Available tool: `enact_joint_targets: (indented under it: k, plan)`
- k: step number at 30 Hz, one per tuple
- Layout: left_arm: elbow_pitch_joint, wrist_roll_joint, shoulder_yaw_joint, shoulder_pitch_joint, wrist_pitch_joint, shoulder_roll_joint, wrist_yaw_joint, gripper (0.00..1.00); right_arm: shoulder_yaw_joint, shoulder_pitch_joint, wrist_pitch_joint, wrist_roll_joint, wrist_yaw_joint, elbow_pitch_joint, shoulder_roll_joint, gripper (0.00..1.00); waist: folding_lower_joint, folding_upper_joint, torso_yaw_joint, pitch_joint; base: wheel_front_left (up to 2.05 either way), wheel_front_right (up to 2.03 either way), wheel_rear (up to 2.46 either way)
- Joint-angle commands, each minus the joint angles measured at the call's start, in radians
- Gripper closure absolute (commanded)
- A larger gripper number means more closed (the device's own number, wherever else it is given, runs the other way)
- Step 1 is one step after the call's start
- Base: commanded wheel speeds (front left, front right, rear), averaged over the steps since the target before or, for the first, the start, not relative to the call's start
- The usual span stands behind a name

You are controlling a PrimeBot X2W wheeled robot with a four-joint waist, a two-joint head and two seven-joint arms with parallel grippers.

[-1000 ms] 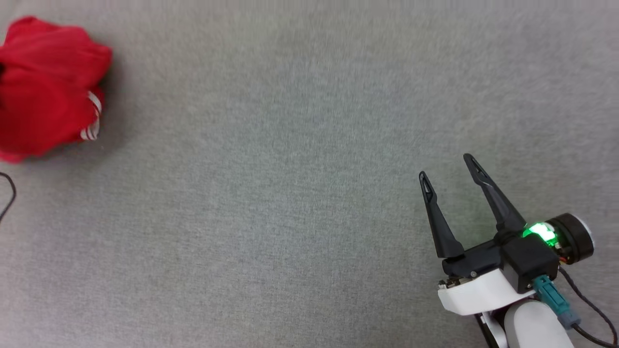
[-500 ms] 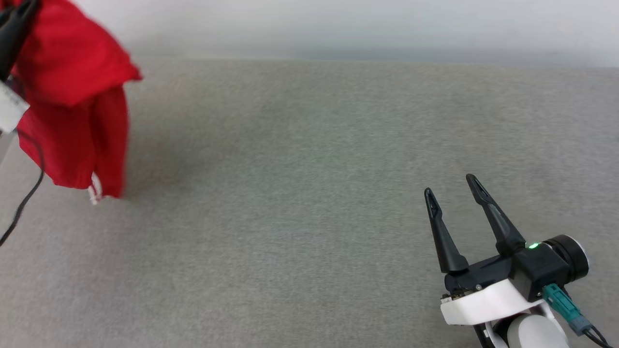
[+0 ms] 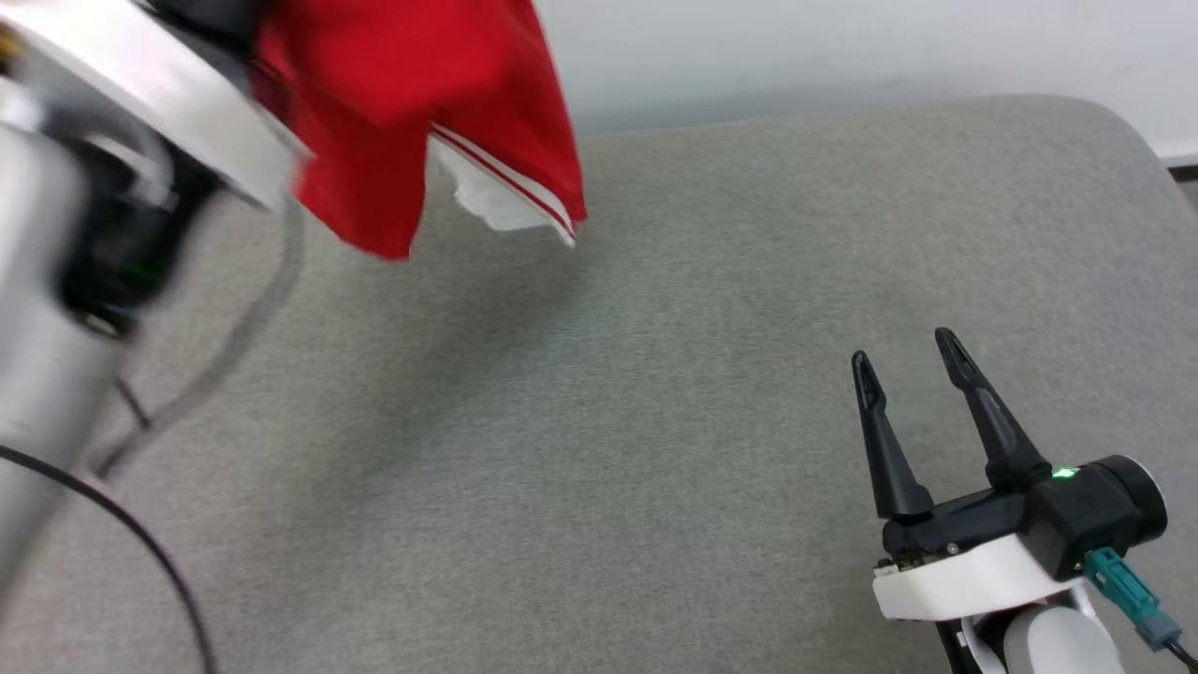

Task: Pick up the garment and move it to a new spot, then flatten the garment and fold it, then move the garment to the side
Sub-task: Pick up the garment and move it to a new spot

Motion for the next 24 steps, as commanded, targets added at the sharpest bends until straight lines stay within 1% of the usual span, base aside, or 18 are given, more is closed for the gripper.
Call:
enact_joint_targets:
  k: [1,4,7,10,14,15,16,17,18,21,24]
  plan:
    - [0.000,0.006,-0.044,0.079,-0.021,-0.051,0.012,1.00,-0.007,0.012,-0.002,0.010,0.000,-0.007,0.000,0.00,0.0002,0.0000,-0.035,0.015,0.00,0.00,0.00]
    - [0.009,0.035,-0.123,0.188,-0.051,-0.112,0.035,1.00,-0.017,0.009,-0.002,0.015,0.000,-0.013,0.000,0.00,0.0002,0.0000,-0.052,0.025,0.00,0.00,0.00]
    - [0.059,0.047,-0.203,0.315,-0.079,-0.179,0.050,1.00,-0.021,0.009,-0.002,0.018,0.000,-0.017,0.000,0.00,0.0002,0.0000,-0.060,0.034,0.00,0.00,0.00]
    - [0.119,0.065,-0.291,0.417,-0.090,-0.251,0.051,1.00,-0.030,0.014,-0.002,0.013,0.000,-0.021,0.000,0.00,0.0002,0.0000,-0.057,0.039,0.00,0.00,0.00]
    - [0.195,0.100,-0.381,0.484,-0.089,-0.330,0.055,1.00,-0.043,0.019,-0.002,0.003,0.000,-0.014,0.000,0.00,0.0002,0.0000,-0.036,0.037,0.00,0.00,0.00]
    - [0.208,0.106,-0.398,0.493,-0.084,-0.346,0.050,1.00,-0.043,0.020,-0.002,0.001,0.000,-0.011,0.000,0.00,0.0002,0.0000,-0.029,0.034,0.00,0.00,0.00]
    - [0.223,0.111,-0.416,0.502,-0.078,-0.361,0.044,0.88,-0.044,0.021,-0.002,-0.002,0.000,-0.007,0.000,0.00,0.0002,0.0000,-0.023,0.030,0.00,0.00,0.00]
    - [0.236,0.112,-0.429,0.509,-0.073,-0.375,0.042,0.43,-0.041,0.023,-0.002,-0.004,0.000,-0.003,0.000,0.00,0.0002,0.0000,-0.016,0.024,0.00,0.00,0.00]
    - [0.246,0.114,-0.440,0.512,-0.071,-0.385,0.034,0.00,-0.038,0.024,-0.002,-0.006,0.000,0.002,0.000,0.00,0.0002,0.0000,-0.010,0.018,0.00,0.00,0.00]
    - [0.264,0.121,-0.452,0.515,-0.076,-0.401,0.030,0.00,-0.033,0.029,-0.002,-0.007,0.000,0.008,0.000,0.00,0.0002,0.0000,0.003,0.003,0.00,0.00,0.00]
    - [0.273,0.124,-0.447,0.516,-0.108,-0.408,0.033,0.00,-0.034,0.039,-0.002,-0.007,0.000,0.021,0.000,0.00,0.0002,0.0000,0.024,-0.025,0.00,0.00,0.00]
